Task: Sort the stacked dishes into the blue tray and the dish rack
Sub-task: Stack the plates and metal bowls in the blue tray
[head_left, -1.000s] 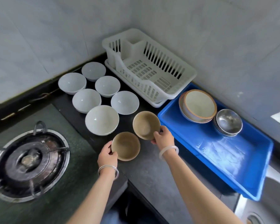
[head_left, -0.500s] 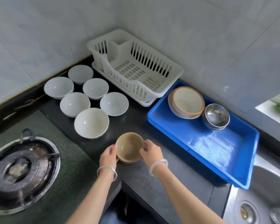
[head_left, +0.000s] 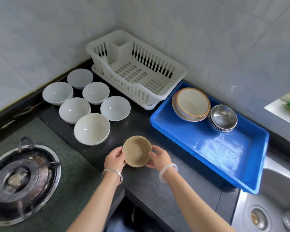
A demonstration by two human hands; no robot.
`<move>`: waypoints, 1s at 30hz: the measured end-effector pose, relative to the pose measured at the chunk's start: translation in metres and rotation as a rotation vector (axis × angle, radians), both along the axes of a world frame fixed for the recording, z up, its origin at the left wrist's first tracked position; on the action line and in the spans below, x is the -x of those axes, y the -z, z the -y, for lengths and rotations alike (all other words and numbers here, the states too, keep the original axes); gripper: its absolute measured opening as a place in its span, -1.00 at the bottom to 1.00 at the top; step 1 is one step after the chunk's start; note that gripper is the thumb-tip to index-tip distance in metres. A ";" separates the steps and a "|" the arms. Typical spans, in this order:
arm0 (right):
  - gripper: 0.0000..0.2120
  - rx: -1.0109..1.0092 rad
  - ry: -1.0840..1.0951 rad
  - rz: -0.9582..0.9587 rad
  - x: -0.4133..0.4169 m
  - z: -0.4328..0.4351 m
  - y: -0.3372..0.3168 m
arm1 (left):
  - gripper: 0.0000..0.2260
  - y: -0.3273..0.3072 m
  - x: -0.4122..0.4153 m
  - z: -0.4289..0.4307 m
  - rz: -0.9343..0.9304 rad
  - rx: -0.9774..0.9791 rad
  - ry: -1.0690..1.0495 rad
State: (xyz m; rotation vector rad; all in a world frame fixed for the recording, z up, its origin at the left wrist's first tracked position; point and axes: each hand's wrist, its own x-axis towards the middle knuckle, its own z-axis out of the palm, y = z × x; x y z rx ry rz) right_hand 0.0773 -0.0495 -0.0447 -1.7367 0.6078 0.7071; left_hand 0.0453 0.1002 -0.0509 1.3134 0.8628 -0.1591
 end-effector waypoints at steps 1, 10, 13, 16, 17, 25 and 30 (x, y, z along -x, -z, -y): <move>-0.68 0.015 0.024 0.045 -0.001 0.005 -0.002 | -0.74 -0.005 -0.004 0.004 0.023 0.002 0.015; -0.83 -0.037 0.372 0.305 -0.010 0.115 -0.051 | -0.85 -0.059 -0.066 0.102 0.155 0.128 0.328; -0.83 -0.035 0.497 0.305 -0.008 0.158 -0.058 | -0.86 -0.066 -0.084 0.152 0.157 0.130 0.454; -0.83 -0.098 0.655 0.270 -0.003 0.199 -0.060 | -0.77 -0.067 -0.096 0.206 0.143 0.126 0.563; -0.82 -0.123 0.709 0.259 -0.001 0.211 -0.060 | -0.76 -0.066 -0.099 0.223 0.134 0.134 0.594; -0.74 -0.165 1.023 0.249 -0.008 0.282 -0.032 | -0.72 -0.043 -0.106 0.315 0.002 0.304 0.658; -0.76 -0.132 1.130 0.187 -0.017 0.309 -0.001 | -0.71 -0.022 -0.111 0.347 -0.045 0.338 0.685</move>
